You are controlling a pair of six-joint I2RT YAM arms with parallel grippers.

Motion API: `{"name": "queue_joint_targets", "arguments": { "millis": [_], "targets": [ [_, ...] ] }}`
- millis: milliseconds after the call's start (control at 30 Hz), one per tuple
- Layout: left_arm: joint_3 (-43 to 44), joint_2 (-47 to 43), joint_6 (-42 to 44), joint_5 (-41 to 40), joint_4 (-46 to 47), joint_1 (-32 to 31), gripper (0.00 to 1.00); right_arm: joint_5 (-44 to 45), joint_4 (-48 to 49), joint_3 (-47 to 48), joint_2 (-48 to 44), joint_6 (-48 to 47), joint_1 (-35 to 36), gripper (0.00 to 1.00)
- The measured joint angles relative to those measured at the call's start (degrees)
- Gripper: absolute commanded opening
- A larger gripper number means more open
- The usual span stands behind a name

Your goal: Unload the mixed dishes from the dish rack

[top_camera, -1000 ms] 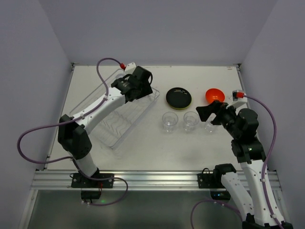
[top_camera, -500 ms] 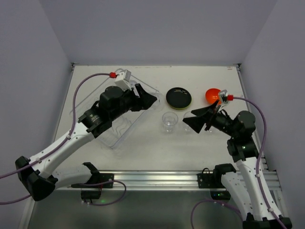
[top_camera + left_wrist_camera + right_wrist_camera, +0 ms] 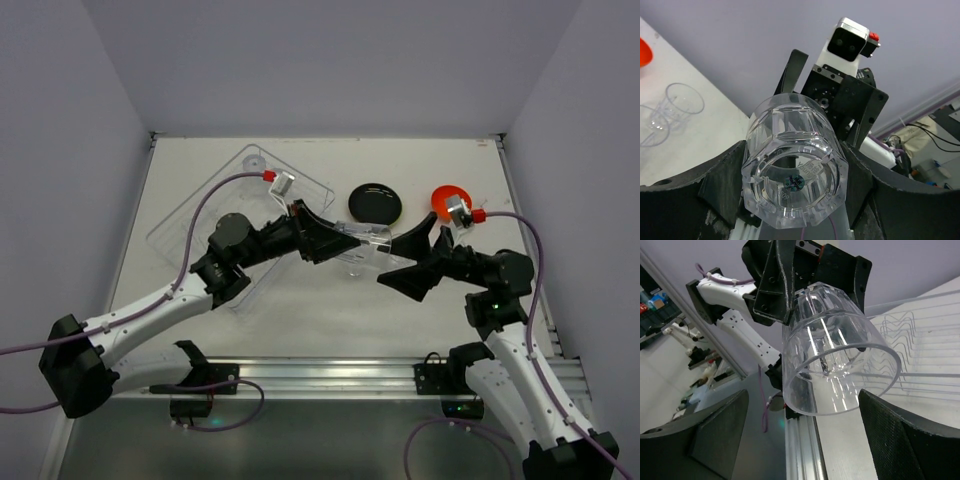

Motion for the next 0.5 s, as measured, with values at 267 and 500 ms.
{"name": "queue_joint_targets", "arguments": {
  "millis": [267,500],
  "targets": [
    [-3.1,1.4,-4.8,2.5,9.1,-0.8,0.00,-1.9,17.7,-1.5,2.5,9.6,2.3,0.54],
    [-4.6,3.7,-6.4,2.5,14.5,-1.4,0.00,-1.6,24.8,-1.8,5.2,15.2,4.5,0.10]
  ]
}}
